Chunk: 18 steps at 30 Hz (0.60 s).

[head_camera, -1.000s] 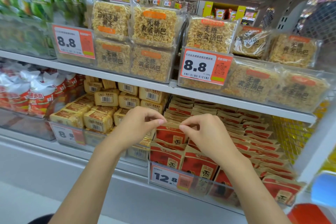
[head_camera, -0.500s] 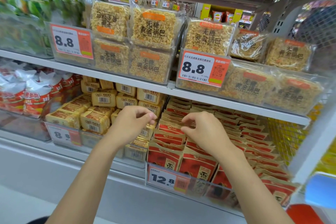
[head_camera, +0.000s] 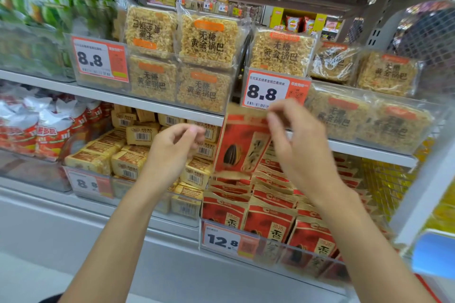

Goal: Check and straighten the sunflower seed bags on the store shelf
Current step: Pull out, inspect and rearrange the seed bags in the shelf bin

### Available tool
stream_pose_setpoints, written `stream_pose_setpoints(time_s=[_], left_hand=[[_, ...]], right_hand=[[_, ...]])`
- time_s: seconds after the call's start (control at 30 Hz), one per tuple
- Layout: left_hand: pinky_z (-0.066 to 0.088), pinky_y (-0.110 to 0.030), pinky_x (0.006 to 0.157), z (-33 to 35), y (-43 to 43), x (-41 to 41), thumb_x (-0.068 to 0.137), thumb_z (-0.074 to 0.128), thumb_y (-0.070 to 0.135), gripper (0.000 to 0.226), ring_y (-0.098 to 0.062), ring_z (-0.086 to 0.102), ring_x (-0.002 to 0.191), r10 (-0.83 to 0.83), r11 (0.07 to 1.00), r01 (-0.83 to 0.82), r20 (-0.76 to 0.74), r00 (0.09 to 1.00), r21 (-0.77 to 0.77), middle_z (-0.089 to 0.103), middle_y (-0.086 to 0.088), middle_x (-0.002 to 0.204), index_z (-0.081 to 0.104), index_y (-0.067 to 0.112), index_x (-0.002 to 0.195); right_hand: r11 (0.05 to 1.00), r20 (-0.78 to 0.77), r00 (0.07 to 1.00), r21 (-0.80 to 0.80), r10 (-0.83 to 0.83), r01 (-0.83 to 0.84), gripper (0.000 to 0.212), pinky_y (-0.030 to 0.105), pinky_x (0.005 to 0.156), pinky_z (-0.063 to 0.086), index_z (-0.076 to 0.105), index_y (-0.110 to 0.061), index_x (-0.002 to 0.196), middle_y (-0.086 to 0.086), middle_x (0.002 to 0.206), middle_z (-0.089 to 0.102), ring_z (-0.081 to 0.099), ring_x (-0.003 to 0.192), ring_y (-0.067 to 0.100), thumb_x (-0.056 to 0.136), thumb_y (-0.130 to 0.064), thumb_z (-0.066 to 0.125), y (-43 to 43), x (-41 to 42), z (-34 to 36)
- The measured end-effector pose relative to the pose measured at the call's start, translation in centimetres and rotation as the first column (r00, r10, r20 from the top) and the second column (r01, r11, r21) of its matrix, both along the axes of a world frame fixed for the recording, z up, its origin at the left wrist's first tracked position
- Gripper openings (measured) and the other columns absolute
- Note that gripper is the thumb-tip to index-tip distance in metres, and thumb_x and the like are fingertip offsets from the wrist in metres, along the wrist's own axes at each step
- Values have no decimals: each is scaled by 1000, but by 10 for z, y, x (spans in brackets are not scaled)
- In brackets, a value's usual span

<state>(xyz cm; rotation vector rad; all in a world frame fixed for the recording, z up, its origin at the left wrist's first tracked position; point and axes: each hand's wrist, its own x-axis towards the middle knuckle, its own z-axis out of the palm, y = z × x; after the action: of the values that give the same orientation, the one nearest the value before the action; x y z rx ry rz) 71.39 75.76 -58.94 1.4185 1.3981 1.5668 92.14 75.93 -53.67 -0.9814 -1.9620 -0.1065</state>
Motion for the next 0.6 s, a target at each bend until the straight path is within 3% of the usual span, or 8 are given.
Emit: stream_pose_setpoints(time_s=[0.07,0.17,0.23,0.37,0.47,0.6], left_hand=[[50,-25,88,13,-11,7,99,41,45,35,-3,65,101,-166,984,163,48,985,71,73,9,106,70,28,109],[56,-23,82,24,-26,30,88,36,55,50,-9,71,96,-384,923,381,50,922,62,76,6,103,69,23,108],[60,-27,74,23,-30,46,85,44,53,45,-15,74,86,-385,923,381,66,921,55,77,1,95,68,20,104],[59,-42,79,9,-22,56,91,48,50,41,-19,74,83,-293,955,291,25,956,54,77,-1,93,68,17,104],[59,-38,74,3,-20,58,94,49,45,37,-21,75,79,-332,943,331,13,943,8,77,-3,88,69,14,99],[58,-30,68,0,-19,60,96,50,40,33,-21,74,75,-374,928,374,7,928,-5,77,-5,85,69,13,94]], right_hand=[[992,-152,987,125,46,-26,8,14,67,41,59,-13,100,-9,85,55,50,75,-2,100,-13,51,-13,2,15],[996,-302,949,25,92,-89,10,12,64,44,59,-19,96,-15,85,59,55,76,-2,100,-13,53,-20,-1,12],[983,-421,904,-119,79,-142,13,16,65,49,60,-23,94,-12,87,63,62,78,1,99,-14,53,-18,-6,-2],[865,-725,687,-372,-44,-337,13,19,60,53,64,-18,106,0,88,73,70,74,6,96,-25,59,-9,-5,-21],[793,-731,671,-480,-124,-375,46,29,65,52,66,3,91,14,82,73,68,70,18,93,-43,58,-3,-3,-32],[875,-748,653,-387,-114,-291,59,31,58,46,53,15,76,27,75,67,59,60,22,94,-41,59,-4,-5,-39]])
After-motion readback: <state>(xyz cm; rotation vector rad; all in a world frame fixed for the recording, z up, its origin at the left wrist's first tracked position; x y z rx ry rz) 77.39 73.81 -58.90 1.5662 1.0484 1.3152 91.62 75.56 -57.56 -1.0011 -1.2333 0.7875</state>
